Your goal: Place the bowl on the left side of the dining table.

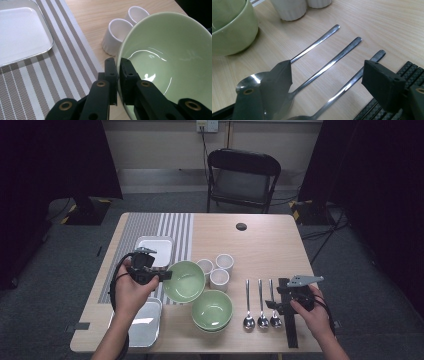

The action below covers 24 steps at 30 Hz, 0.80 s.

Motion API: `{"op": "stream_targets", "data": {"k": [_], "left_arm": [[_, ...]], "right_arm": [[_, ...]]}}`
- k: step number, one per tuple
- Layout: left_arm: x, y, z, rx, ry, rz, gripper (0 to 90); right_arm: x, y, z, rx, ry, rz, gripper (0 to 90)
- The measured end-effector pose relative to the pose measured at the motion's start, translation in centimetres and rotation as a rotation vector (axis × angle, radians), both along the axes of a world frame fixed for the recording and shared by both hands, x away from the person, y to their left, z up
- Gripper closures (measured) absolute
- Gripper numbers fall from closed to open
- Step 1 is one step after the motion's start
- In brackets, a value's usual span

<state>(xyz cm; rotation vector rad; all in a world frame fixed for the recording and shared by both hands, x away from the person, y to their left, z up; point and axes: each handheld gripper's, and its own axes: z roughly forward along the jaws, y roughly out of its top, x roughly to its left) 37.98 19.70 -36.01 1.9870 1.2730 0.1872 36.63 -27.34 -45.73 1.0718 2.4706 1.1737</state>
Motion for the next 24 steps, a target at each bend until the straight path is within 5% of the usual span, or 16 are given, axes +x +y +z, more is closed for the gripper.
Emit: {"op": "stream_targets", "data": {"k": [24], "left_arm": [[1.1,1.8,-0.7,0.005,0.011,0.051,85.9]], "right_arm": [[0.0,-0.1,0.0,0.006,0.0,0.0,23.2]]}}
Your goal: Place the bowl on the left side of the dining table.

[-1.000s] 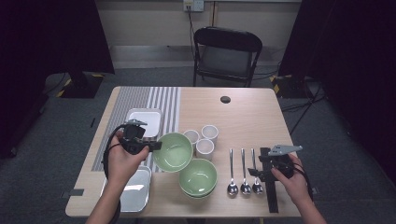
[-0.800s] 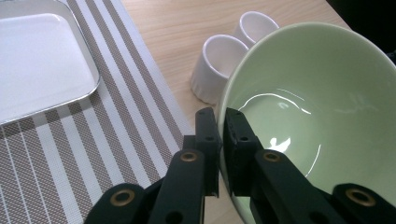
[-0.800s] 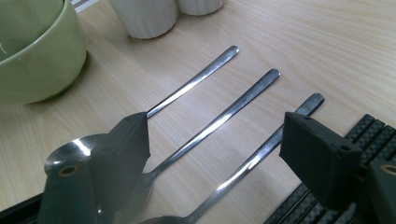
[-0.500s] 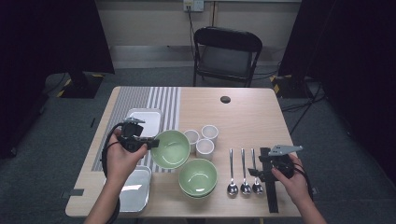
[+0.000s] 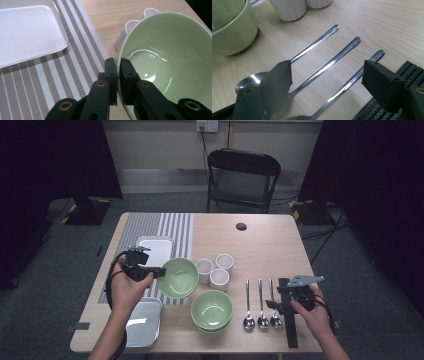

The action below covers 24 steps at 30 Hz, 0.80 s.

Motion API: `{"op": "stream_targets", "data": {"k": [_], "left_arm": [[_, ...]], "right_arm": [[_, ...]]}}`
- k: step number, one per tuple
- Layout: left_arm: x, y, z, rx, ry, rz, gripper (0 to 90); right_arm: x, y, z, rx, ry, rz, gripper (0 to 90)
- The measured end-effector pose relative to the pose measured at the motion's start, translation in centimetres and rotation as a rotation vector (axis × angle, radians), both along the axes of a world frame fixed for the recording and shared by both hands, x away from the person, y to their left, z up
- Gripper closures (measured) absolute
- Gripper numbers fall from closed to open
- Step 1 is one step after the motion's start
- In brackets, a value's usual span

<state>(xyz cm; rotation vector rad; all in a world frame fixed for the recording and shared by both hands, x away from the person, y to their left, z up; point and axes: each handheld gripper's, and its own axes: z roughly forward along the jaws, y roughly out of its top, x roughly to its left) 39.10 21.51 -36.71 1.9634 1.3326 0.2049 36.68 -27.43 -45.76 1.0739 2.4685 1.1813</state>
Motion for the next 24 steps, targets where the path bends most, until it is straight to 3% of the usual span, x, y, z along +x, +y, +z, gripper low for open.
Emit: {"op": "stream_targets", "data": {"k": [24], "left_arm": [[1.7,1.2,-0.5,0.006,0.008,0.051,85.7]], "right_arm": [[0.1,-0.6,-0.1,0.004,0.0,-0.01,23.2]]}}
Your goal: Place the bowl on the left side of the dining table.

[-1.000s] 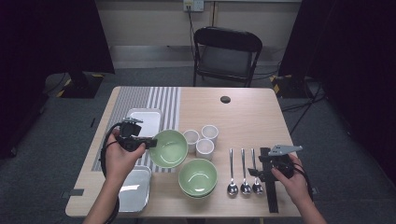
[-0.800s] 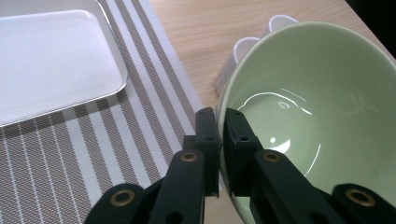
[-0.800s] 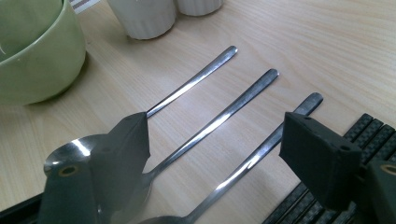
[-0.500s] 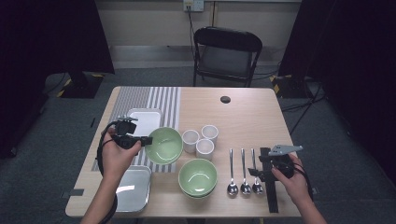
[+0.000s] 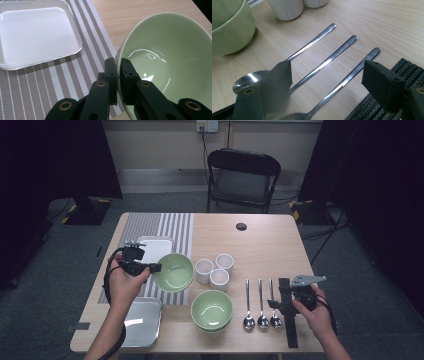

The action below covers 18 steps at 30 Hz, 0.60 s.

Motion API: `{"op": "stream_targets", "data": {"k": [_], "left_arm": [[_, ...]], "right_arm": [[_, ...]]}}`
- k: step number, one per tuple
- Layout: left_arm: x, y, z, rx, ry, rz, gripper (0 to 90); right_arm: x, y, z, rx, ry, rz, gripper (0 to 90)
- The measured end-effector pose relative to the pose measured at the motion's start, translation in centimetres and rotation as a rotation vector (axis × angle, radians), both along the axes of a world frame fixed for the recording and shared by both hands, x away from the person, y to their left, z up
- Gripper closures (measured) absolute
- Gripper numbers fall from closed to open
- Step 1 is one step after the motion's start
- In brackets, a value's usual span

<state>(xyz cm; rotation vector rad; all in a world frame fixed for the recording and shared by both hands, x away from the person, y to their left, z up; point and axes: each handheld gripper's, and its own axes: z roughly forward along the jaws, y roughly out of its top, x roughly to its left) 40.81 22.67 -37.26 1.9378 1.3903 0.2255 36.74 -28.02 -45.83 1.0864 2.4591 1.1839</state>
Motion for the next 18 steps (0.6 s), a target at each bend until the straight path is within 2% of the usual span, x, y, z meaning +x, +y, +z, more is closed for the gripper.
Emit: {"op": "stream_targets", "data": {"k": [4,9,18], "left_arm": [[0.4,0.1,-0.1,0.005,-0.003,0.002,85.6],[0.8,0.3,-0.3,-0.013,-0.002,0.011,85.6],[1.5,0.9,-0.5,-0.006,-0.003,0.035,85.6]], "right_arm": [[0.0,-0.2,-0.1,-0.001,0.003,-0.004,23.2],[0.0,-0.3,-0.1,0.003,0.002,-0.003,23.2],[0.0,-0.4,-0.1,0.007,0.002,-0.003,23.2]]}}
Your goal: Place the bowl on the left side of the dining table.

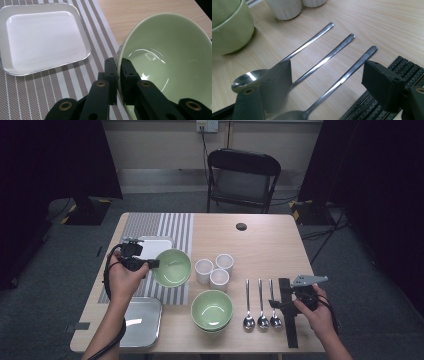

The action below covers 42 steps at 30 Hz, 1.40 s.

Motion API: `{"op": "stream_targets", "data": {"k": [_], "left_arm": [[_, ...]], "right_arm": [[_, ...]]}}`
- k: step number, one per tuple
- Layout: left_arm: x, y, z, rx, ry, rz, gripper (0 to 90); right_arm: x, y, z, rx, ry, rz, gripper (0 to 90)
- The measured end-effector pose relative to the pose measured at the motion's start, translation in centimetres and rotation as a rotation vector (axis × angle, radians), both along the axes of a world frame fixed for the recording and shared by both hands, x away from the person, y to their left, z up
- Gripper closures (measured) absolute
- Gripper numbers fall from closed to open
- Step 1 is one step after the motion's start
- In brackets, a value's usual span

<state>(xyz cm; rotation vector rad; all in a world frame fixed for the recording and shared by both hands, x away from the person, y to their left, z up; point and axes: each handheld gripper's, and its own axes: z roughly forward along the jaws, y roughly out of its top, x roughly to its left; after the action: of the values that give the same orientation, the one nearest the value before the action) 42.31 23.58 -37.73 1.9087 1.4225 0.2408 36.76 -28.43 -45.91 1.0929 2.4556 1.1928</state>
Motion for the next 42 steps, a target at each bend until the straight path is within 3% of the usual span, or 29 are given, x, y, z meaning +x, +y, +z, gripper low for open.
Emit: {"op": "stream_targets", "data": {"k": [22,42], "left_arm": [[1.5,1.6,-1.0,-0.02,0.021,0.061,85.6],[2.4,2.4,-1.2,-0.01,0.014,0.104,85.5]], "right_arm": [[0.0,0.0,-0.1,-0.001,0.006,-0.002,23.1],[0.1,-0.1,-0.2,0.002,0.008,-0.002,23.1]]}}
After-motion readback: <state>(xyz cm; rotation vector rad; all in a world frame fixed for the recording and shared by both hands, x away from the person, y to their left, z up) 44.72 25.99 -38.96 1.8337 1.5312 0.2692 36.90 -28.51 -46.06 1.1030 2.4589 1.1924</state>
